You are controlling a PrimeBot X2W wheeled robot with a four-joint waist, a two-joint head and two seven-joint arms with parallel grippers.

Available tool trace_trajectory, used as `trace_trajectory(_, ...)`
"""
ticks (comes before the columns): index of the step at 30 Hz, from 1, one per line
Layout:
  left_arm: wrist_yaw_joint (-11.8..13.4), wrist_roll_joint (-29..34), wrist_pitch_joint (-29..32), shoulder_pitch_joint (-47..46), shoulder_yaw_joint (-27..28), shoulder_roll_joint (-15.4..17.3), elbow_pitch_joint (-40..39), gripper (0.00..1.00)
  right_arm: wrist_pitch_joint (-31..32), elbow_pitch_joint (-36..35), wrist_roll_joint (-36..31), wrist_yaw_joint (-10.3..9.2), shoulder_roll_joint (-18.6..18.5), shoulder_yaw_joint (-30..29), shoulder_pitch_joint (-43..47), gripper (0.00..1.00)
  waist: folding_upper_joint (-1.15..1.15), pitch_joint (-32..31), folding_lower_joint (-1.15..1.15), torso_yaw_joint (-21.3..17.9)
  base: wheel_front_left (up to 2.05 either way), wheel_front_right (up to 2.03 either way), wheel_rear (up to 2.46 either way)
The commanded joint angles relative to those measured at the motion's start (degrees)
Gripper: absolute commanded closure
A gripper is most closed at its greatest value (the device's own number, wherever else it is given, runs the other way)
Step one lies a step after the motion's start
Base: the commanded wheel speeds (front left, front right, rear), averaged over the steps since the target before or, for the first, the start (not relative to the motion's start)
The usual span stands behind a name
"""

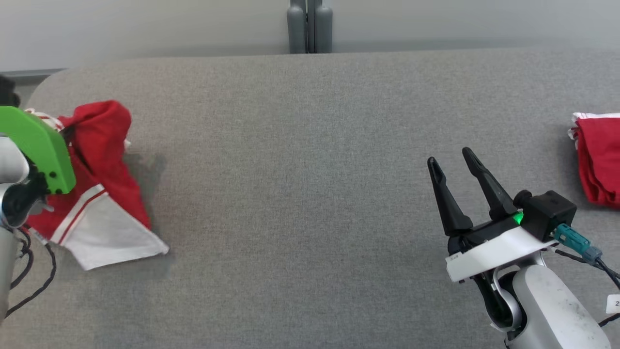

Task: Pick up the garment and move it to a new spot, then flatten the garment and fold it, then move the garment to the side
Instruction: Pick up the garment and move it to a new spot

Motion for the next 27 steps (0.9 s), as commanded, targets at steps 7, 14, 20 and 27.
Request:
trace_trajectory(7, -0.1, -1.6, 1.7, -2.1, -6.2, -1.0, -14.8, 1.00, -0.2, 0.0, -0.1, 0.02, 0.3, -1.2, 1.9, 0.00, 0.00, -6.2, 0.00, -6.0, 0.00, 0.00, 0.00)
trace_trajectory(14, 1.6, -1.3, -1.0, -2.7, -8.6, -7.7, -25.4, 1.00, -0.1, -0.3, -0.7, 0.02, -1.2, -3.2, 1.9, 0.00, 0.00, -4.7, 0.00, -10.2, 0.00, 0.00, 0.00)
trace_trajectory(20, 3.0, 3.2, -8.4, 2.2, -13.4, -13.5, -25.9, 1.00, -0.1, -0.4, -0.6, 0.02, -0.7, -4.3, 1.5, 0.00, 0.00, -2.3, 0.00, -13.1, 0.00, 0.00, 0.00)
trace_trajectory(27, 2.8, 7.0, -21.8, 7.0, -17.3, -20.3, -13.9, 1.00, -0.1, 0.3, -0.3, 0.02, -0.5, -3.4, 0.9, 0.00, 0.00, -0.7, 0.00, -14.8, 0.00, 0.00, 0.00)
